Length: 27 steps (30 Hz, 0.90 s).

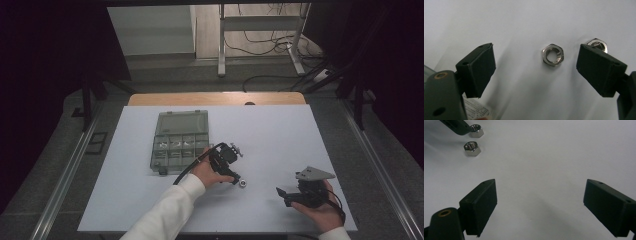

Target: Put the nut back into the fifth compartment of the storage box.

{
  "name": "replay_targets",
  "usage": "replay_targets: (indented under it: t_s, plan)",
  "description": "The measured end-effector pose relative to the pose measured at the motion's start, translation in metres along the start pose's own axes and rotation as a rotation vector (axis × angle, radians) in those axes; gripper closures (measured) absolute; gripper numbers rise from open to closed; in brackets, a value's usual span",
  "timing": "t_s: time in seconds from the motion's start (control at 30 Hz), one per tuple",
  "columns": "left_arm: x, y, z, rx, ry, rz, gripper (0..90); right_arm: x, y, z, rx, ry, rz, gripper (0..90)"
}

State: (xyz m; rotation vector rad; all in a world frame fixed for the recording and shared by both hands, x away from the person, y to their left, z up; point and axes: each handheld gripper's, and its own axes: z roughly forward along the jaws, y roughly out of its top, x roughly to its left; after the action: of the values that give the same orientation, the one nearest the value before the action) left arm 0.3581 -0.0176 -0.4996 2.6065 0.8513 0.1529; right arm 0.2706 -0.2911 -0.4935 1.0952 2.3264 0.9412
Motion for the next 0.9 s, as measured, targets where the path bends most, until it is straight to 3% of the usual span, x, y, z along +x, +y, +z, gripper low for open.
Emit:
replay_targets:
  t_s: [0.17, 0.3, 0.5, 0.9]
  plan:
    - [-0.0018, 0.0037, 0.0053, 0.007, 0.004, -0.001, 18.0, 0.0, 0.0001, 0.0002, 0.0, 0.0, 0.0, 12.0]
    - [-0.0056, 0.006, 0.0096, 0.016, 0.014, 0.016, 26.2, -0.0002, 0.0002, -0.0001, 0.001, 0.0, 0.0, 12.0]
    - [-0.0061, 0.007, 0.0098, 0.028, -0.04, 0.021, 43.4, -0.0005, 0.0, -0.0004, 0.001, -0.001, 0.001, 12.0]
    - [-0.0072, 0.0105, 0.008, 0.06, -0.053, 0.017, 59.4, 0.0005, 0.001, -0.001, -0.005, -0.002, -0.004, 12.1]
